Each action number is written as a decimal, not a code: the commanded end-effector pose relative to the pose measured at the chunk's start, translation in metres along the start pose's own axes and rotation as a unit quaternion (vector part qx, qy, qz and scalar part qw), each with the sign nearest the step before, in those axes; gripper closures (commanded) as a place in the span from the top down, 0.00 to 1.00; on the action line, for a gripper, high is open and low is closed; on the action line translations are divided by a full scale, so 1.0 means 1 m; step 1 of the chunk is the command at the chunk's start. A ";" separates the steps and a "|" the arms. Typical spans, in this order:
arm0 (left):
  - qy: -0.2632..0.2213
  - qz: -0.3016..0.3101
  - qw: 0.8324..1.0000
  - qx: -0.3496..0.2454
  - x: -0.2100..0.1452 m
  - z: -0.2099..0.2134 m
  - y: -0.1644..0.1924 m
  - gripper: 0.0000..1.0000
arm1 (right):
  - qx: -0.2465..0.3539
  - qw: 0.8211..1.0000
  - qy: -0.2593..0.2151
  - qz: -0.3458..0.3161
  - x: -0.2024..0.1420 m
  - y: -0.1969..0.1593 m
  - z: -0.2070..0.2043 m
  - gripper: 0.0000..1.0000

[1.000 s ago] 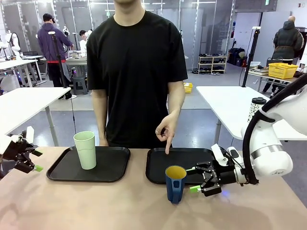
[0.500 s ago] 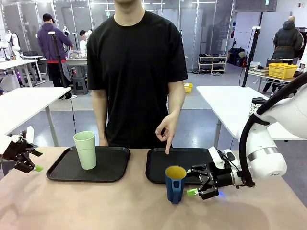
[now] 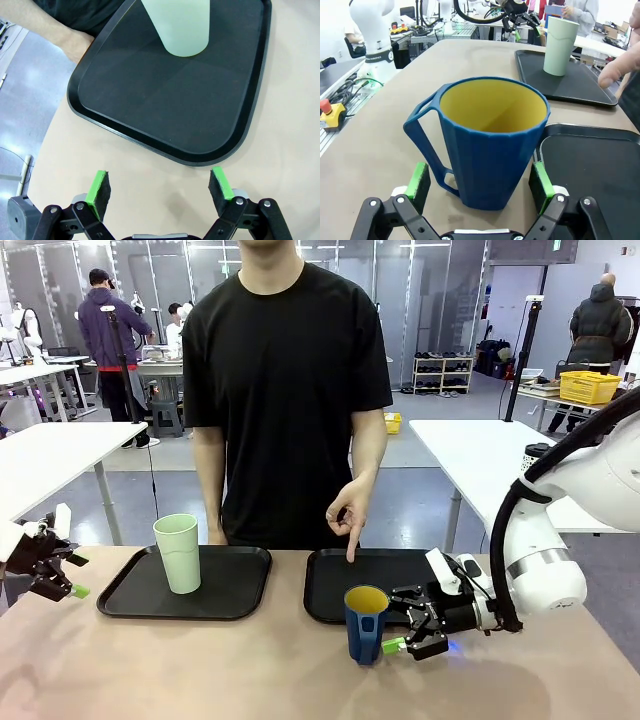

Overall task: Sort and store the cups by type.
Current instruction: Pick up the Handle plastic cup and place it into the empty Flat Tray.

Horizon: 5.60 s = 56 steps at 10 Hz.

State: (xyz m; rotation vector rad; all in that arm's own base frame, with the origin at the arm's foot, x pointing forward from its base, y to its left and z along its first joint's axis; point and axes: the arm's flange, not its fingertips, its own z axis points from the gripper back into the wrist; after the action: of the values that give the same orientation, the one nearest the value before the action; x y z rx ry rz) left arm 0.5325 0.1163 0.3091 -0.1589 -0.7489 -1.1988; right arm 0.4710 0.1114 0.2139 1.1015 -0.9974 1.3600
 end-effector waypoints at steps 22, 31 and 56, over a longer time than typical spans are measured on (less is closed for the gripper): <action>-0.004 -0.006 1.000 0.000 0.000 0.001 0.001 1.00 | 0.010 0.999 0.026 0.024 0.040 -0.009 -0.035 0.68; -0.004 -0.006 1.000 0.000 0.000 0.001 0.001 1.00 | -0.012 0.999 0.018 0.023 0.077 -0.002 -0.015 0.68; -0.004 -0.006 1.000 0.000 0.000 0.001 0.001 1.00 | -0.079 0.996 -0.031 -0.020 -0.008 -0.162 0.055 0.73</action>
State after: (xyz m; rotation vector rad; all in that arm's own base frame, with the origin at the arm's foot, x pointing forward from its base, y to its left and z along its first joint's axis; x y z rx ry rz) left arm 0.5325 0.1164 0.3092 -0.1588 -0.7492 -1.1986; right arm 0.6259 0.0683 0.2155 1.0389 -1.0890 1.2187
